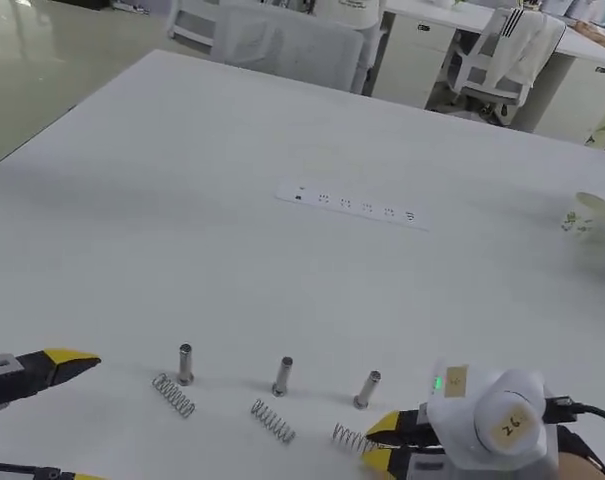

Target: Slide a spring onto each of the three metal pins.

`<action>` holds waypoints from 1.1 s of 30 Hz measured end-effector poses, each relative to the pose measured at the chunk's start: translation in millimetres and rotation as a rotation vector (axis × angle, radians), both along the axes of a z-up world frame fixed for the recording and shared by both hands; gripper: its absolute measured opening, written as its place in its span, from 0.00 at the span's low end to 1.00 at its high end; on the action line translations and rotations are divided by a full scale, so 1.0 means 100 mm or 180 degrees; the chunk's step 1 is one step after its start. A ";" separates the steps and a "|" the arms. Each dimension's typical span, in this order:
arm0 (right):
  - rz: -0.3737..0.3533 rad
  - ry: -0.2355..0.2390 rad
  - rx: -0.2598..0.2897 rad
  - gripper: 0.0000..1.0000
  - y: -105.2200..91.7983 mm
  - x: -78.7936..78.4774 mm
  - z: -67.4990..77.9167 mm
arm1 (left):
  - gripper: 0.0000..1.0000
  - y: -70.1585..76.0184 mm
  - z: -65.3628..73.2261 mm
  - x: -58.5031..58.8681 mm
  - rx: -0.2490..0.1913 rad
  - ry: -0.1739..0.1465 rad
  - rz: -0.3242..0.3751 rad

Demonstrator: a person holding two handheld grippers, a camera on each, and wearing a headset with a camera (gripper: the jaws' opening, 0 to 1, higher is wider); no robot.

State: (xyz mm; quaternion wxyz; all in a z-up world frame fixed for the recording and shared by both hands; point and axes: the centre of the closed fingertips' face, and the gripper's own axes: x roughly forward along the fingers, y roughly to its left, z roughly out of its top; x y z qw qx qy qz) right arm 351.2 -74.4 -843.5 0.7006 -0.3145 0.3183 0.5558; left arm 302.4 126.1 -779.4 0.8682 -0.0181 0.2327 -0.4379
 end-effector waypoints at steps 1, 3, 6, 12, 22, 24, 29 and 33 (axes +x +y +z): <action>0.0018 -0.0008 0.0004 0.08 0.00 -0.01 0.03 | 0.82 -0.02 -0.01 -0.02 -0.0010 0.0024 -0.0051; 0.0059 -0.0048 0.0022 0.08 0.00 -0.02 0.08 | 0.78 -0.06 -0.02 -0.07 -0.0026 0.0059 -0.0171; 0.0146 -0.0112 0.0032 0.08 0.03 -0.04 0.15 | 0.74 -0.16 -0.03 -0.12 -0.0076 0.0130 -0.0353; 0.0296 -0.0173 0.0008 0.08 0.08 -0.11 0.22 | 0.68 -0.29 -0.08 -0.12 -0.0042 0.0182 -0.0582; 0.0482 -0.0274 -0.0061 0.08 0.13 -0.22 0.27 | 0.52 -0.44 -0.11 -0.05 -0.0069 0.0232 -0.0762; 0.0502 -0.0261 -0.0041 0.08 0.16 -0.25 0.28 | 0.50 -0.50 -0.08 -0.04 -0.0103 0.0223 -0.0806; 0.0541 -0.0266 -0.0029 0.08 0.21 -0.28 0.30 | 0.46 -0.62 -0.06 0.02 -0.0117 0.0175 -0.0889; 0.0547 -0.0263 0.0011 0.08 0.24 -0.30 0.33 | 0.45 -0.70 -0.08 0.03 -0.0080 0.0164 -0.0974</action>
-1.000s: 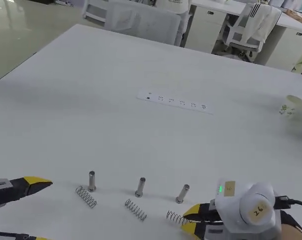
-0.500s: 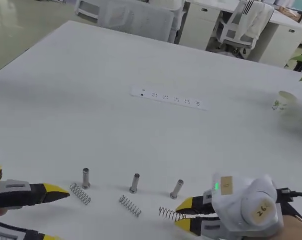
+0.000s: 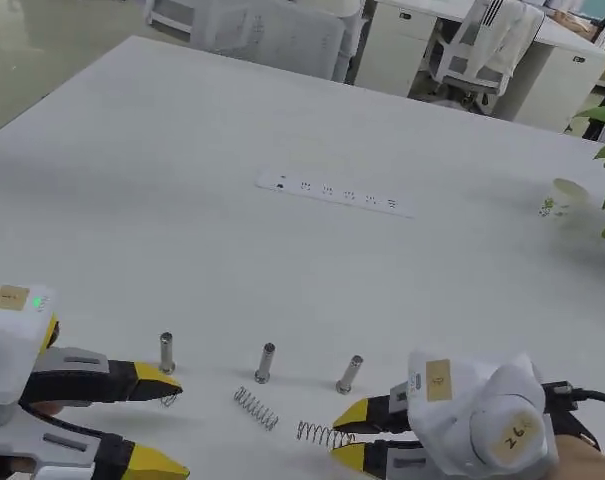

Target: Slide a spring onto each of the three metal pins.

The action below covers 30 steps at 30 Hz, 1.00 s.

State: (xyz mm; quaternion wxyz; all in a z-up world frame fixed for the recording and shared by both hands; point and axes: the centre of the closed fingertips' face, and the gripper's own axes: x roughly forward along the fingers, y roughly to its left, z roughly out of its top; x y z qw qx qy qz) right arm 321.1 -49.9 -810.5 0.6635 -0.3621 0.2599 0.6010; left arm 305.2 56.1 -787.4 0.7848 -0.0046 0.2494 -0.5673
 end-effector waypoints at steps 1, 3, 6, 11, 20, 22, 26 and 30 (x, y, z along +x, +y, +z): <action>0.0010 -0.0012 0.0002 0.08 0.01 0.00 0.02 | 0.44 -0.03 0.01 0.01 -0.0004 0.0000 -0.0015; 0.0027 -0.0015 0.0028 0.08 0.04 -0.02 0.05 | 0.43 -0.09 0.02 0.02 -0.0024 0.0002 -0.0031; 0.0044 0.0015 0.0085 0.08 0.10 -0.05 0.10 | 0.40 -0.18 0.06 0.02 -0.0091 -0.0011 -0.0087; 0.0098 -0.0006 0.0084 0.08 0.14 -0.07 0.11 | 0.38 -0.32 0.06 0.02 -0.0070 -0.0088 -0.0234; 0.0146 -0.0012 0.0163 0.08 0.23 -0.10 0.16 | 0.34 -0.45 0.06 0.02 -0.0029 -0.0185 -0.0450; 0.0155 -0.0011 0.0165 0.08 0.24 -0.10 0.16 | 0.31 -0.47 0.09 0.03 -0.0059 -0.0211 -0.0464; 0.0163 0.0012 0.0211 0.08 0.28 -0.13 0.19 | 0.28 -0.53 0.11 0.05 -0.0108 -0.0248 -0.0486; 0.0172 0.0016 0.0242 0.08 0.30 -0.13 0.20 | 0.24 -0.61 0.14 0.07 -0.0192 -0.0255 -0.0477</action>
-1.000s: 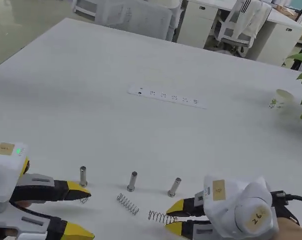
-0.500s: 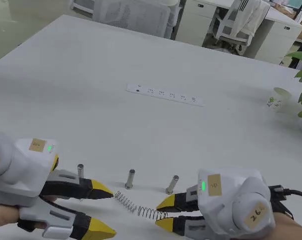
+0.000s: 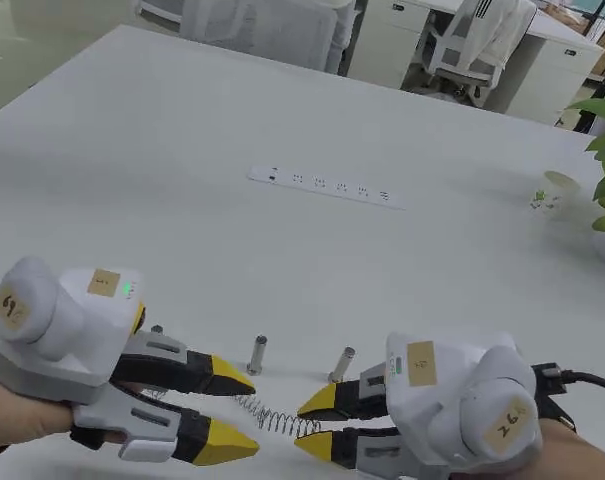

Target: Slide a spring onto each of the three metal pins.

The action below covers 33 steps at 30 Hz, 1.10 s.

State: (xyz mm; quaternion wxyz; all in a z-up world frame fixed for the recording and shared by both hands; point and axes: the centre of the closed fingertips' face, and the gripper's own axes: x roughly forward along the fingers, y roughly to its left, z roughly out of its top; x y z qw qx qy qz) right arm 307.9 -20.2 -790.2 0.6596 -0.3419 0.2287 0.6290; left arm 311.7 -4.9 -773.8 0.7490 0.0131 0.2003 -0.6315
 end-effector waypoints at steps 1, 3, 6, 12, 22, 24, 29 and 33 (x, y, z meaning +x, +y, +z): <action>0.0000 0.0003 0.0009 0.08 0.00 0.00 0.00 | 0.23 -0.03 0.00 -0.01 -0.0013 -0.0001 -0.0029; -0.0005 0.0004 0.0023 0.08 0.01 0.00 0.01 | 0.22 -0.06 0.00 -0.01 -0.0010 -0.0006 -0.0046; 0.0002 0.0009 0.0033 0.08 0.01 0.00 0.02 | 0.19 -0.09 -0.02 0.00 -0.0012 -0.0005 -0.0069; 0.0020 0.0014 0.0063 0.08 0.04 -0.01 0.04 | 0.15 -0.13 -0.01 0.01 -0.0028 -0.0030 -0.0094; 0.0042 0.0036 0.0068 0.08 0.06 -0.02 0.03 | 0.09 -0.15 -0.03 0.01 -0.0027 -0.0049 -0.0110; 0.0044 0.0016 0.0070 0.08 0.06 -0.01 0.04 | 0.08 -0.15 -0.04 0.01 -0.0017 -0.0064 -0.0117; 0.0032 0.0026 0.0093 0.08 0.08 0.02 0.06 | 0.04 -0.14 -0.04 0.03 -0.0023 -0.0092 -0.0102; 0.0026 0.0038 0.0098 0.08 0.07 0.02 0.05 | 0.04 -0.14 -0.05 0.04 -0.0015 -0.0114 -0.0107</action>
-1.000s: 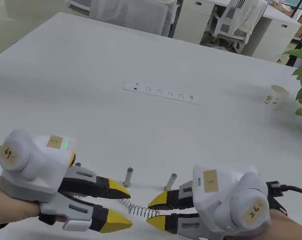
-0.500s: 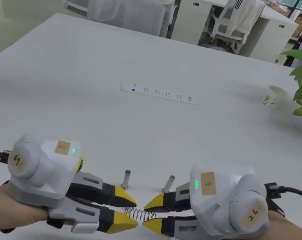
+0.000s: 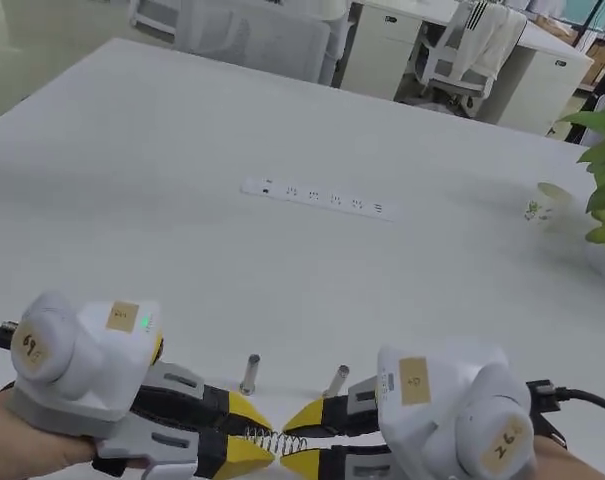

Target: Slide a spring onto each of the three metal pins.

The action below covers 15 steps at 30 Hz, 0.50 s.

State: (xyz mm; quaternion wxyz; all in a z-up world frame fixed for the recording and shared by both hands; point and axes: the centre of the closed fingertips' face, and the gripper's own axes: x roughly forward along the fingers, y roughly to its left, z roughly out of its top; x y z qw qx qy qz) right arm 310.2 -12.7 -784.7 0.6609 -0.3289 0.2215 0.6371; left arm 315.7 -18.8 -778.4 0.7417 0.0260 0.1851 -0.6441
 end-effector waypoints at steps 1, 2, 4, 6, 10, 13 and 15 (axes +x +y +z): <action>0.0002 0.0001 -0.0003 0.08 0.00 0.00 0.00 | 0.04 0.00 0.00 0.00 0.0002 -0.0003 -0.0005; 0.0006 0.0003 -0.0005 0.08 0.00 0.00 0.00 | 0.04 0.00 0.00 0.00 0.0003 -0.0012 -0.0014; 0.0007 0.0005 -0.0002 0.08 0.00 -0.01 -0.01 | 0.04 0.00 0.00 0.00 0.0003 -0.0047 -0.0025; -0.0003 0.0026 0.0013 0.08 0.00 -0.01 -0.01 | 0.03 -0.01 0.00 -0.01 -0.0008 -0.0052 -0.0040; -0.0022 0.0044 0.0028 0.08 -0.01 -0.01 -0.01 | 0.03 -0.01 0.00 -0.02 -0.0022 -0.0051 -0.0061; -0.0021 0.0053 0.0033 0.08 -0.01 -0.02 -0.01 | 0.03 -0.02 0.00 -0.03 -0.0031 -0.0058 -0.0079; -0.0029 0.0065 0.0043 0.08 -0.01 -0.03 -0.01 | 0.03 -0.02 0.00 -0.04 -0.0038 -0.0051 -0.0082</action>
